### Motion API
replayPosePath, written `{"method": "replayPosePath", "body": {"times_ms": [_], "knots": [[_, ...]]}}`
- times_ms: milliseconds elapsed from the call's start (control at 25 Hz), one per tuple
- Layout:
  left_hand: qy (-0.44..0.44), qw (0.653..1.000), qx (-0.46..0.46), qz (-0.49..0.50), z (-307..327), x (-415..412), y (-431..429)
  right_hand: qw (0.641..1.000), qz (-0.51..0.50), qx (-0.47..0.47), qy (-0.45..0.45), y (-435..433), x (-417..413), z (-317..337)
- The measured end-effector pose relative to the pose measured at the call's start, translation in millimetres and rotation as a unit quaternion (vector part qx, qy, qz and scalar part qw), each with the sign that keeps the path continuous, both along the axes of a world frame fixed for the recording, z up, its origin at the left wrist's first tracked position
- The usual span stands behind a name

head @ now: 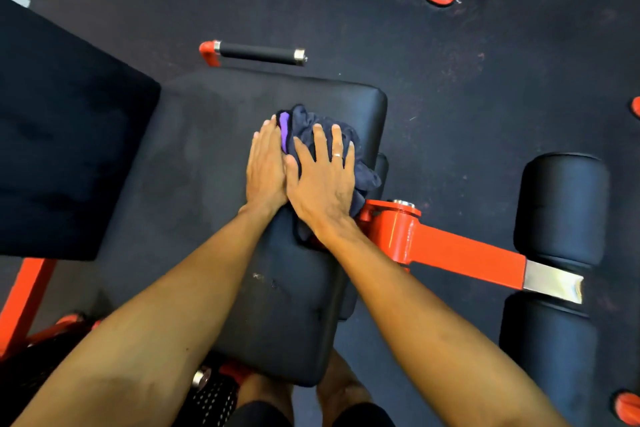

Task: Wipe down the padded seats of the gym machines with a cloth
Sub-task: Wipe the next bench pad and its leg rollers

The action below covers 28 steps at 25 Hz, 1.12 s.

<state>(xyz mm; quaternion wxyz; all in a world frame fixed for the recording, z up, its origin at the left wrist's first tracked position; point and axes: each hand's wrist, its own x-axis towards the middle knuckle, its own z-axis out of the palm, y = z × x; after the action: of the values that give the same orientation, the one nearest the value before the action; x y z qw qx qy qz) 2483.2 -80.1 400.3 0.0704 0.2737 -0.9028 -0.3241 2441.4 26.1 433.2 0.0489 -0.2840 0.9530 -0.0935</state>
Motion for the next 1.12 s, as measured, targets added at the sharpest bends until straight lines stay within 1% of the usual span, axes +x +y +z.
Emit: {"method": "replayPosePath", "body": {"times_ms": [120, 200, 320, 400, 560, 680, 800, 920, 1000, 1040, 1120], "knots": [[0.008, 1.0, -0.005, -0.001, -2, 21, -13, 0.996, 0.082, -0.011, 0.033, 25, -7, -2], [0.006, 1.0, -0.008, 0.003, -6, 41, -21, 0.997, 0.075, -0.002, 0.028, 12, -20, 1], [-0.002, 1.0, -0.003, 0.028, -10, 75, -27, 0.997, 0.062, 0.035, -0.022, -26, -13, 2], [-0.009, 0.998, -0.003, 0.054, -12, 95, -32, 0.994, 0.105, 0.026, -0.028, -29, 11, 3], [-0.021, 0.996, 0.009, 0.091, -13, 123, -34, 0.973, 0.23, 0.008, -0.031, 13, 61, 4], [-0.025, 0.994, 0.003, 0.11, -13, 137, -33, 0.954, 0.296, 0.022, -0.03, 16, 45, 5], [-0.032, 0.99, 0.006, 0.134, -13, 151, -32, 0.958, 0.277, 0.069, -0.036, -16, 35, 7], [-0.036, 0.99, 0.005, 0.139, -12, 165, -29, 0.961, 0.248, 0.102, -0.062, -46, 52, 11], [-0.046, 0.989, 0.0, 0.14, -12, 180, -24, 0.946, 0.285, 0.127, -0.091, -45, 73, 18], [-0.046, 0.988, 0.003, 0.147, -11, 189, -21, 0.929, 0.325, 0.139, -0.108, -38, 83, 22], [-0.044, 0.986, 0.007, 0.164, -9, 211, -13, 0.885, 0.418, 0.161, -0.127, -19, 95, 29]]}}
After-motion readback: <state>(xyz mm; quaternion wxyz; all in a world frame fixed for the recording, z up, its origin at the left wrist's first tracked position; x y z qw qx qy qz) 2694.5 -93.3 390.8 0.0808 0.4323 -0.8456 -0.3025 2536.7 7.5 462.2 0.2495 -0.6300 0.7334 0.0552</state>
